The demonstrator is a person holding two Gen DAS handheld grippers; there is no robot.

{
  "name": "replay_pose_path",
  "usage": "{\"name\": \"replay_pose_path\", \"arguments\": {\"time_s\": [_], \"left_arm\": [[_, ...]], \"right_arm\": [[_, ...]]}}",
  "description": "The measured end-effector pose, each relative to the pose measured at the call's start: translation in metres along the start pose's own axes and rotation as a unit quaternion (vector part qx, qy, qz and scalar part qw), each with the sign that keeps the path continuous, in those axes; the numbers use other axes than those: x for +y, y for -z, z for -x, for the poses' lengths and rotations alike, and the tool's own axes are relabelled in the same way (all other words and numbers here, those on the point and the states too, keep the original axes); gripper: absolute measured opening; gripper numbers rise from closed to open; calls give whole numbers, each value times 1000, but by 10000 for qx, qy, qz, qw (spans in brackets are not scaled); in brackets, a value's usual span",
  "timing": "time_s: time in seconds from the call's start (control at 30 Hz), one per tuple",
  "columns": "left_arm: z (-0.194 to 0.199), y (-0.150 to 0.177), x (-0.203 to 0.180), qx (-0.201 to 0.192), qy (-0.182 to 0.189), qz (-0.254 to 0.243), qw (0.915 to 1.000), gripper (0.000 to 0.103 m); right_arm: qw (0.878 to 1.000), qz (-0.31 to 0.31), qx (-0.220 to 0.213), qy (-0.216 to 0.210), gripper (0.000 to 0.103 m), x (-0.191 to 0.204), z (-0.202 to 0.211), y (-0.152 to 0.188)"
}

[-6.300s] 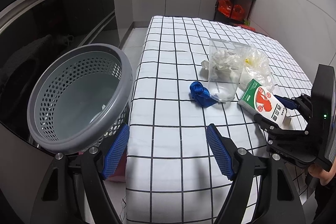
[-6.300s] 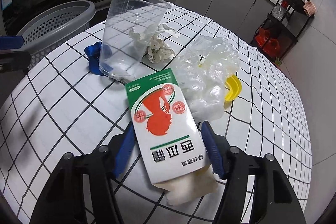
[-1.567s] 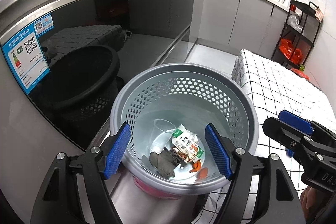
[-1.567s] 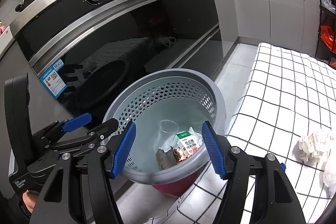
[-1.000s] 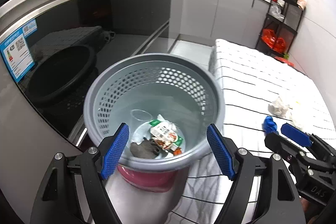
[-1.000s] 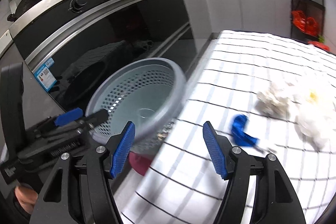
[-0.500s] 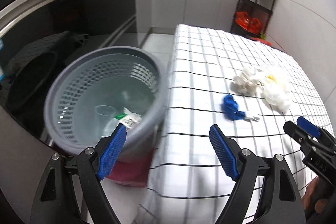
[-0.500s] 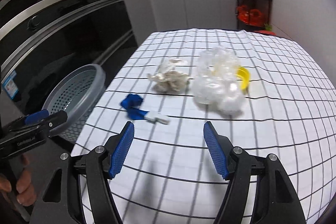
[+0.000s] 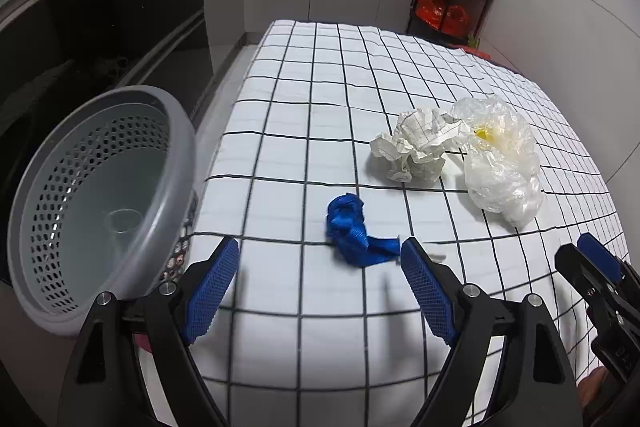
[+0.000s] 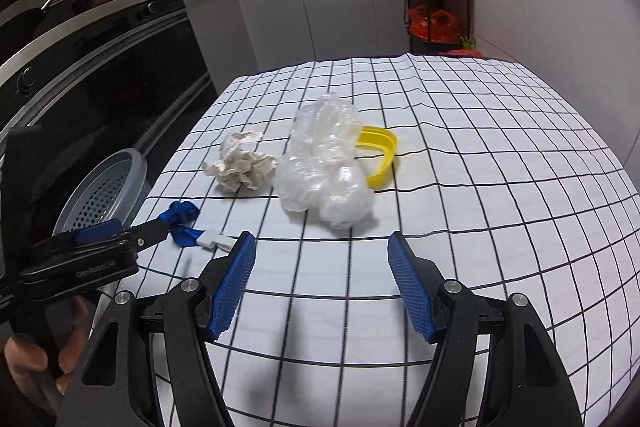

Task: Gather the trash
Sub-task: 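Move both tools back over the table toward the blue cloth and plastic bag, then grasp the blue cloth with the left tool while the right tool grasps the clear plastic bag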

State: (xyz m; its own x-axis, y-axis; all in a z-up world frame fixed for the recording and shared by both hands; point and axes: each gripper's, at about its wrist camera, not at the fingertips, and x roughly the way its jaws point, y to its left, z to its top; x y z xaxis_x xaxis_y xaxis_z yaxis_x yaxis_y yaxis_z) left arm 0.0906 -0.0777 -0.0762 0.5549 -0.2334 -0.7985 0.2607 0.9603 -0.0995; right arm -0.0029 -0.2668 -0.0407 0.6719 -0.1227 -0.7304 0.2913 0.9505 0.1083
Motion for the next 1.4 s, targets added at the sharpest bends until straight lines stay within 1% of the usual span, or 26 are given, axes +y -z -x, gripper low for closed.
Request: {"name": "replay_pose_path", "arguments": {"time_s": [0.23, 0.33, 0.4, 0.43, 0.5, 0.53, 0.57, 0.6, 0.63, 0.7, 0.77, 0.9, 1.0, 1.13, 1.4], "left_arm": [[-19, -9, -7, 69, -8, 43, 10000, 81], [-25, -12, -10, 105, -12, 49, 9999, 77], [-27, -13, -12, 131, -5, 33, 9999, 68], [-28, -13, -11, 145, 1, 24, 9999, 66], [-30, -12, -12, 172, 20, 5, 9999, 54], [-31, -12, -13, 195, 33, -5, 9998, 50], [-32, -12, -13, 216, 55, -14, 9998, 41], [-33, -11, -13, 249, 92, -19, 9996, 30], [-34, -11, -14, 262, 112, -25, 9996, 26], [-34, -12, -14, 252, 129, -44, 9996, 22], [-33, -12, -13, 250, 168, -38, 9995, 20], [-24, -15, -9, 147, 204, -18, 9997, 19], [-12, -18, -5, 16, 224, -31, 9997, 19], [2, -20, 0, -109, 205, -48, 9997, 19], [9, -16, 5, -163, 219, -51, 9996, 19]], "right_arm": [[10000, -50, 18, 9, 66, -7, -5, -3], [10000, -38, 42, 9, 66, -7, -7, -5], [10000, -34, 51, 15, 66, -6, -9, -6], [10000, -30, 57, 18, 66, -7, -10, -7], [10000, -25, 66, 26, 66, -6, -12, -8], [10000, -17, 67, 28, 66, -5, -13, -9], [10000, -12, 67, 26, 66, -5, -14, -10], [10000, -5, 66, 17, 66, -5, -15, -11], [10000, 10, 64, 9, 66, -4, -16, -13], [9999, 63, 90, 7, 66, -1, -19, -17], [9999, 121, 104, 2, 69, 2, -23, -21], [9996, 258, 118, 36, 70, 9, -32, -30], [9990, 377, 157, 154, 70, 14, -44, -36], [9977, 505, 315, 329, 72, 19, -63, -39], [9941, 805, 402, 598, 71, 32, -83, -42]]}}
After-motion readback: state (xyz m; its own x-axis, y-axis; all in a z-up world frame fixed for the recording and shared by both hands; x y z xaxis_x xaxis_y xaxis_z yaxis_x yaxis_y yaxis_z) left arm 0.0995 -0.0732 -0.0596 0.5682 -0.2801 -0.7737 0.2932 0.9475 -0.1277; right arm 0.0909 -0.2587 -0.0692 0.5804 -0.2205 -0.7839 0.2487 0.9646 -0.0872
